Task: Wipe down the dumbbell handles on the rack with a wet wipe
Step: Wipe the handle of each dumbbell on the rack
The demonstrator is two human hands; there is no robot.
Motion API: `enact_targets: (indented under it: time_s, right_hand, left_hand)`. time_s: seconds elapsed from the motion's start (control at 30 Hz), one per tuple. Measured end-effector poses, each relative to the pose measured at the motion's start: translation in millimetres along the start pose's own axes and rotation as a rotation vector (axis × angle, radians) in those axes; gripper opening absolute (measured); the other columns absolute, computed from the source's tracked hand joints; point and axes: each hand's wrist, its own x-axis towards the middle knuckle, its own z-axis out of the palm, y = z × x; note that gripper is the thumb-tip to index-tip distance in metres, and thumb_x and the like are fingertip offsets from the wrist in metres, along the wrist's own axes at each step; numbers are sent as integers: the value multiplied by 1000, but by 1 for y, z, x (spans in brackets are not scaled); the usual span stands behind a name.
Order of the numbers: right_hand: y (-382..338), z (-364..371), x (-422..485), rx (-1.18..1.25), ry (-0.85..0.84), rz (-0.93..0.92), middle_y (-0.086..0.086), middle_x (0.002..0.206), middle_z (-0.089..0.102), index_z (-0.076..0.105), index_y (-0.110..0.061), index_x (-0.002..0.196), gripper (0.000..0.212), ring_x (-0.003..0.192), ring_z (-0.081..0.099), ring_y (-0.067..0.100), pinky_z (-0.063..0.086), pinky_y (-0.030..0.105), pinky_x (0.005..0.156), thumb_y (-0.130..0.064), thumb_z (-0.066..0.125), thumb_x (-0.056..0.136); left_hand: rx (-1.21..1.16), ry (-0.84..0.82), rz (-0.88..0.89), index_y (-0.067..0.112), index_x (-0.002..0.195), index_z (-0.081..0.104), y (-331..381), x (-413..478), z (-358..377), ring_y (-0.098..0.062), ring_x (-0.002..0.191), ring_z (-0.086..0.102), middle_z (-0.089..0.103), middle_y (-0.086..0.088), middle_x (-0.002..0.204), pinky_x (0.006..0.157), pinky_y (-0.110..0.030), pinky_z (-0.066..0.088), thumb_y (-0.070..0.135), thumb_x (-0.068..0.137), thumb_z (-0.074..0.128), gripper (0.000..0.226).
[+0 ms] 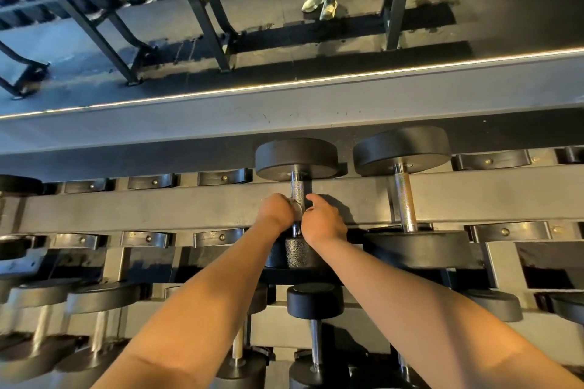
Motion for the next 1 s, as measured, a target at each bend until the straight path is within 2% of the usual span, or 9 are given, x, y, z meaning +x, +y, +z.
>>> enact_targets:
  time_s: [0.13, 0.27, 0.33, 0.4, 0.53, 0.6, 0.67, 0.83, 1.0]
  right_hand:
    - [2, -1, 0, 6, 7, -14, 3, 139, 58, 45, -33, 147, 46, 121, 57, 29, 48, 44, 96, -20, 39, 103]
    - [2, 0, 1, 23, 10, -10, 2, 134, 62, 46, -33, 146, 46, 117, 59, 28, 51, 46, 96, -20, 40, 102]
    - [1, 1, 1, 36, 14, -1, 2, 133, 62, 46, -33, 145, 45, 117, 59, 27, 52, 46, 95, -20, 40, 103]
    - [1, 1, 2, 40, 18, 1, 2, 133, 61, 46, -33, 145, 45, 116, 59, 27, 53, 45, 95, -20, 40, 103]
    - [1, 1, 1, 43, 27, 12, 1, 132, 62, 48, -35, 143, 45, 113, 60, 27, 53, 43, 94, -20, 39, 102]
    - [1, 1, 1, 32, 24, 6, 2, 134, 61, 49, -34, 143, 45, 115, 60, 28, 52, 43, 94, -20, 39, 101]
    - [0, 1, 0, 40, 23, 5, 3, 136, 60, 50, -34, 142, 44, 117, 59, 29, 52, 45, 96, -21, 40, 101]
    - [-1, 0, -1, 48, 22, 9, 3, 137, 60, 51, -35, 140, 43, 117, 59, 30, 51, 45, 96, -23, 42, 100]
    - [-1, -1, -2, 43, 29, 0, 6, 135, 60, 52, -33, 140, 41, 114, 61, 30, 54, 46, 93, -23, 42, 102]
  left_hand:
    - [-39, 20, -24, 1, 99, 66, -1, -3, 1, -29, 88, 63, 64, -15, 91, 73, -32, 46, 25, 104, 45, 32]
    - [-566, 154, -73, 10, 87, 61, 6, 7, -4, -22, 88, 60, 65, -10, 92, 80, -33, 47, 18, 107, 44, 27]
    - [-681, 106, -60, 12, 88, 60, 14, 10, -2, -22, 91, 61, 64, -7, 92, 89, -36, 49, 15, 107, 43, 26]
    - [-601, 30, -29, 13, 93, 57, 16, 12, 3, -26, 97, 62, 63, -9, 96, 89, -36, 50, 9, 105, 40, 21]
    - [-250, 16, 35, 13, 118, 60, 6, 7, 8, -24, 88, 62, 66, -10, 98, 73, -31, 46, 9, 102, 41, 25]
    - [-126, 20, 58, 7, 115, 65, 1, 5, 8, -29, 94, 66, 69, -14, 102, 77, -33, 49, 13, 103, 43, 25]
    - [-135, -1, 37, 5, 116, 67, -3, 1, 6, -32, 105, 66, 71, -16, 112, 84, -33, 49, 16, 103, 46, 27]
    - [-40, -79, 15, 8, 99, 69, -14, -4, 7, -24, 81, 61, 72, -16, 99, 77, -33, 49, 26, 105, 46, 30]
    - [12, -146, -37, 7, 103, 72, -18, -15, 2, -20, 84, 59, 68, -10, 97, 78, -31, 46, 25, 100, 54, 26]
